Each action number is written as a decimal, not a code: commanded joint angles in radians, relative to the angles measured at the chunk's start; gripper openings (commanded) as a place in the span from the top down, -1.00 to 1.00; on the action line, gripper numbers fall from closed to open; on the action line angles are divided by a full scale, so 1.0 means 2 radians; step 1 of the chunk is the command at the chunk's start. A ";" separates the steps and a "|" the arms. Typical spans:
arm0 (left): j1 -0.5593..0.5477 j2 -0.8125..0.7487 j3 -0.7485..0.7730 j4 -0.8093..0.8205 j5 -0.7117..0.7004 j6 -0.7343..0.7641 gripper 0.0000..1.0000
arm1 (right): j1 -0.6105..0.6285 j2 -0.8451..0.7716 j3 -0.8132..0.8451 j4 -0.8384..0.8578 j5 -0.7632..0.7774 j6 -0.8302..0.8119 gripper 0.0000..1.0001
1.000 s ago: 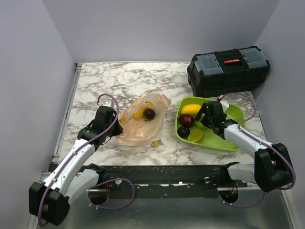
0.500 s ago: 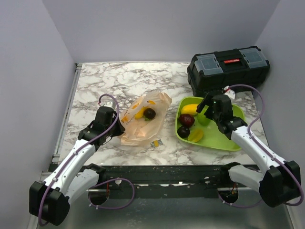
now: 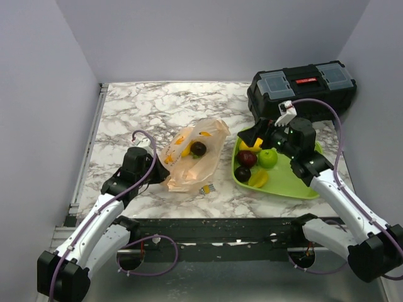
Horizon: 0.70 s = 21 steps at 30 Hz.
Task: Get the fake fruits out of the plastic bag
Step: Take out the fake fruit from the plastic bag.
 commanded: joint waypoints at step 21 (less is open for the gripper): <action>0.002 0.018 0.025 -0.011 -0.024 0.020 1.00 | 0.346 0.052 -0.025 0.114 0.096 -0.068 -0.64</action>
